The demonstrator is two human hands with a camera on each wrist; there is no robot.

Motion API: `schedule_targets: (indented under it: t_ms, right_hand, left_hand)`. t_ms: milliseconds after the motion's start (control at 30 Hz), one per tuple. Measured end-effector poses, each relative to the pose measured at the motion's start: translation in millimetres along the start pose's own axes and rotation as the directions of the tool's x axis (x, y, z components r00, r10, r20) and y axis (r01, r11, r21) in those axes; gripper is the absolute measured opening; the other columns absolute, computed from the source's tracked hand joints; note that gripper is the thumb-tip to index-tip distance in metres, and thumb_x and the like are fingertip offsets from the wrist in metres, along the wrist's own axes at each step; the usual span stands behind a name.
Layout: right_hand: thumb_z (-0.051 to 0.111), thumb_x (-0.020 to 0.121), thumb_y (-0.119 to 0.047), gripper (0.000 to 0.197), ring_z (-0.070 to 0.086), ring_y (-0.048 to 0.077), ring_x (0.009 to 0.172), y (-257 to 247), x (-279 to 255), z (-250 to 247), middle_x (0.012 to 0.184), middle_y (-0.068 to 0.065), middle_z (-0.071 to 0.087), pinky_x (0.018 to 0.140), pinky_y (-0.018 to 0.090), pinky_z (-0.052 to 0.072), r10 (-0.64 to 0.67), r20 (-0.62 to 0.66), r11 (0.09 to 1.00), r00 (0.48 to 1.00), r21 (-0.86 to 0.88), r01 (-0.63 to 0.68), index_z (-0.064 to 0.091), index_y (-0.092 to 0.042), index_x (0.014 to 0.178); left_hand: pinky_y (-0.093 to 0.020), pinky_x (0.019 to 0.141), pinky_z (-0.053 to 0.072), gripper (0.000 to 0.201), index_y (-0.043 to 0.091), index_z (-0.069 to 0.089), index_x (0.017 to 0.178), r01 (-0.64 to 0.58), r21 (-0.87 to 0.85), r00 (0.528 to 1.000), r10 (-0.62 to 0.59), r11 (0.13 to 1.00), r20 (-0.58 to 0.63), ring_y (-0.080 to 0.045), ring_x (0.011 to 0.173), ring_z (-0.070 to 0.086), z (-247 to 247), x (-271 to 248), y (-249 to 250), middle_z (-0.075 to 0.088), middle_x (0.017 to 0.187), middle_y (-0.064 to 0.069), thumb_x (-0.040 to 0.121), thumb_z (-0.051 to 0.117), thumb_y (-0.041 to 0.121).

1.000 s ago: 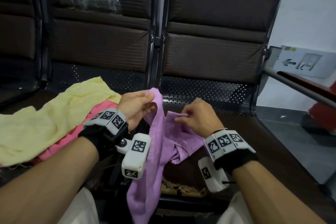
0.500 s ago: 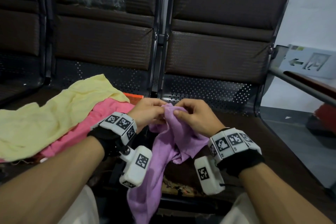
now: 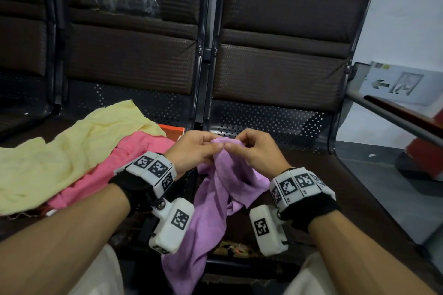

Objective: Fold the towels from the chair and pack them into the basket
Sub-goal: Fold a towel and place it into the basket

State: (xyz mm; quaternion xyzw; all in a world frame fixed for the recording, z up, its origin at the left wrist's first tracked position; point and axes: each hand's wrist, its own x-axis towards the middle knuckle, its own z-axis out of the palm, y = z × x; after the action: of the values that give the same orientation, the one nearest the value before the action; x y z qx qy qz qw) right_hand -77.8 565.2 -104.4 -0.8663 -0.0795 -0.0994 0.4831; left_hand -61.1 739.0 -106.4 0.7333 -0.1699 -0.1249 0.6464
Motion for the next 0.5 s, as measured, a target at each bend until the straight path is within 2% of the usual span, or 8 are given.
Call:
schedule_targets:
  t_ms: [67,133,200,267,333,400,500]
  right_hand:
    - [0.077,0.077,-0.030,0.030,0.050,0.011,0.061,-2.8,-1.7,-2.4,0.061,-0.003,0.054,0.062,0.037,0.046,-0.055,0.006,0.998,0.998,-0.015,0.055,0.054,-0.018,0.061]
    - [0.078,0.075,-0.030,0.040,0.042,0.007,0.054,-4.2,-3.9,-4.6,0.052,-0.008,0.045,0.056,0.033,0.039,-0.122,0.015,0.990,0.992,-0.073,0.123,0.047,-0.020,0.052]
    - [0.079,0.073,-0.030,0.046,0.034,0.004,0.050,-3.0,-6.2,-7.1,0.047,-0.009,0.036,0.052,0.027,0.031,-0.167,0.024,0.975,0.986,-0.141,0.169,0.043,-0.020,0.046]
    - [0.079,0.072,-0.029,0.042,0.033,0.004,0.049,-1.1,-8.9,-10.4,0.047,-0.006,0.037,0.050,0.025,0.029,-0.185,0.072,0.956,0.980,-0.220,0.196,0.048,-0.017,0.046]
    - [0.078,0.073,-0.032,0.035,0.035,0.005,0.049,2.7,-12.6,-14.0,0.049,-0.002,0.044,0.050,0.025,0.031,-0.157,0.188,0.928,0.970,-0.308,0.210,0.058,-0.010,0.054]
    - [0.075,0.073,-0.039,0.037,0.038,0.005,0.048,9.0,-17.5,-18.1,0.052,0.000,0.050,0.048,0.024,0.032,-0.084,0.328,0.890,0.941,-0.400,0.219,0.062,-0.007,0.061]
    - [0.070,0.072,-0.055,0.045,0.046,0.007,0.047,21.4,-21.8,-32.1,0.053,-0.001,0.057,0.048,0.024,0.033,0.104,0.412,0.785,0.905,-0.593,0.180,0.062,-0.013,0.061]
  left_hand:
    - [-0.036,0.080,0.051,0.020,0.000,0.062,0.109,-0.014,-0.021,0.999,0.013,1.000,-0.039,-0.024,0.088,0.062,0.2,1.0,3.0,0.065,0.099,-0.020,0.095,0.049,0.005]
    - [-0.039,0.078,0.047,0.020,0.006,0.063,0.097,-0.032,-0.043,0.989,0.026,0.999,-0.145,-0.025,0.087,0.057,-2.3,2.1,4.8,0.062,0.093,-0.016,0.095,0.043,0.003]
    - [-0.037,0.078,0.043,0.027,0.013,0.061,0.085,-0.065,-0.026,0.957,0.055,0.998,-0.286,-0.023,0.085,0.053,-10.2,3.7,4.4,0.060,0.085,-0.010,0.096,0.038,0.004]
    - [-0.036,0.079,0.044,0.031,0.015,0.060,0.080,-0.088,-0.002,0.919,0.081,0.996,-0.386,-0.022,0.085,0.054,-20.8,4.5,3.4,0.060,0.081,-0.007,0.095,0.035,0.005]
    - [-0.037,0.082,0.046,0.031,0.016,0.060,0.076,-0.078,0.021,0.890,0.080,0.997,-0.448,-0.022,0.085,0.055,-30.9,4.3,1.9,0.060,0.082,-0.009,0.093,0.036,0.006]
    - [-0.038,0.083,0.046,0.029,0.015,0.061,0.075,-0.041,0.064,0.867,0.067,0.997,-0.495,-0.022,0.085,0.055,-41.2,5.2,-0.6,0.061,0.085,-0.010,0.091,0.037,0.009]
    - [-0.035,0.075,0.040,0.025,0.007,0.060,0.077,0.031,0.111,0.835,0.035,0.993,-0.549,-0.019,0.079,0.048,-57.1,4.1,-2.2,0.055,0.079,-0.009,0.087,0.039,0.014]
